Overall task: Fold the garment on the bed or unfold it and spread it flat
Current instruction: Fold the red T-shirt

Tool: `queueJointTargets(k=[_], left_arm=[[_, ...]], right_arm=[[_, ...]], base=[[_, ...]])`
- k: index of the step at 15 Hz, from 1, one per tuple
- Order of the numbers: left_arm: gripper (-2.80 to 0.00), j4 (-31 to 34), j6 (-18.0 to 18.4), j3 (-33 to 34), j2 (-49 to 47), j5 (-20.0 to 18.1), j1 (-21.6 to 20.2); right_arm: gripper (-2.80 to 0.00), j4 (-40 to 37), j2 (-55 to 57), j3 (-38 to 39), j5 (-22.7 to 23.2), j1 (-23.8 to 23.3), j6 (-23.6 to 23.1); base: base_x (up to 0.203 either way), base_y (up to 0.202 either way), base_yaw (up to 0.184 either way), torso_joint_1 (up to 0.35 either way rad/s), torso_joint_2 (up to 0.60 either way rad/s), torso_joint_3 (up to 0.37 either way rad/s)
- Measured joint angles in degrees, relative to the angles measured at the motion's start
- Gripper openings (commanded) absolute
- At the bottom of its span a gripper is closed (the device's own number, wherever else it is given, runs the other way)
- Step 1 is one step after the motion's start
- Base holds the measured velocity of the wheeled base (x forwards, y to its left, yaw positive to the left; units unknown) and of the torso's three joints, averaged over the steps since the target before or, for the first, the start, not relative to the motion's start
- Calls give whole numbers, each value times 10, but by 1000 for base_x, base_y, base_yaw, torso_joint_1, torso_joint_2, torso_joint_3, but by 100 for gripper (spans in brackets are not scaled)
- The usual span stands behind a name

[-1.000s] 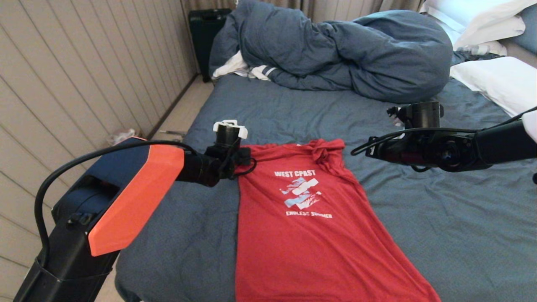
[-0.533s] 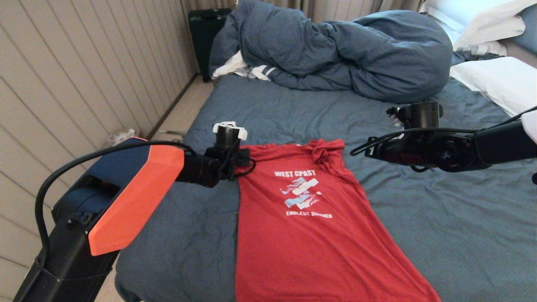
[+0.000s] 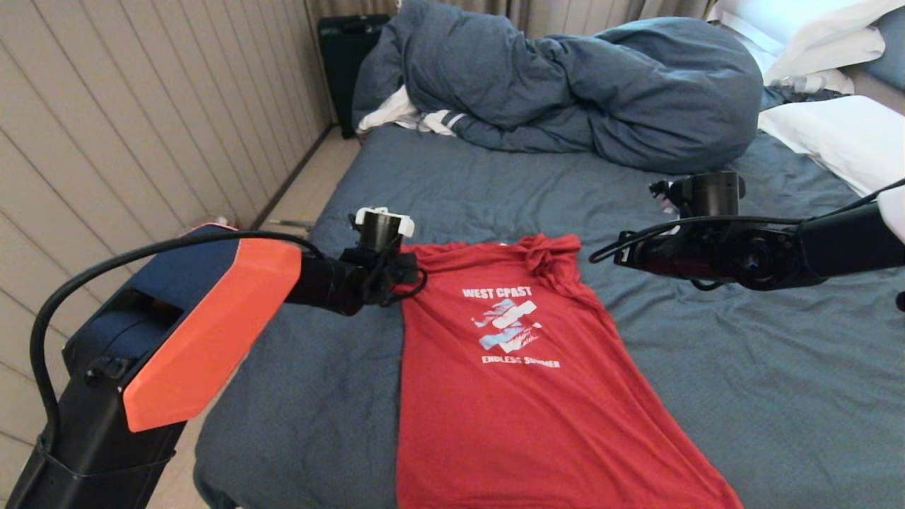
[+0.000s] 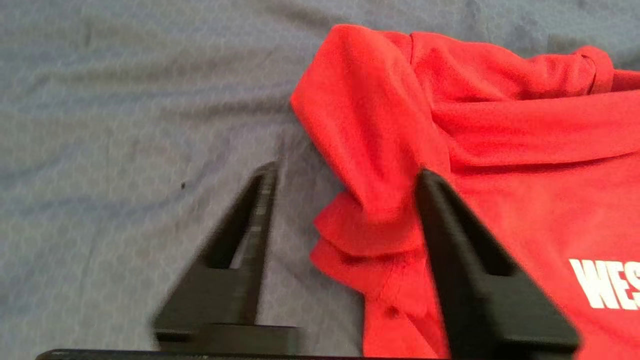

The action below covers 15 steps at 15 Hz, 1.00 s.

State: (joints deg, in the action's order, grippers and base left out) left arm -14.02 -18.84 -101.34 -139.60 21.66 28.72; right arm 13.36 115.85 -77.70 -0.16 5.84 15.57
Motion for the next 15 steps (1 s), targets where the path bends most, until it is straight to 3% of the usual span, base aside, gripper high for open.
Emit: queueJointTargets(k=[8, 9, 15], left_arm=[[0, -1, -6, 0, -8, -5, 0], [-280, -1, -6, 0, -9, -5, 0], [-280, -1, -5, -5, -12, -4, 2]], right_arm=[[-280, 0, 8, -2, 0, 0, 0], [-280, 0, 9, -2, 0, 0, 0], [-280, 0, 13, -2, 0, 2, 0]], base=[[0, 0, 0, 0, 0, 0], [0, 0, 0, 0, 0, 0], [0, 0, 0, 0, 0, 0]])
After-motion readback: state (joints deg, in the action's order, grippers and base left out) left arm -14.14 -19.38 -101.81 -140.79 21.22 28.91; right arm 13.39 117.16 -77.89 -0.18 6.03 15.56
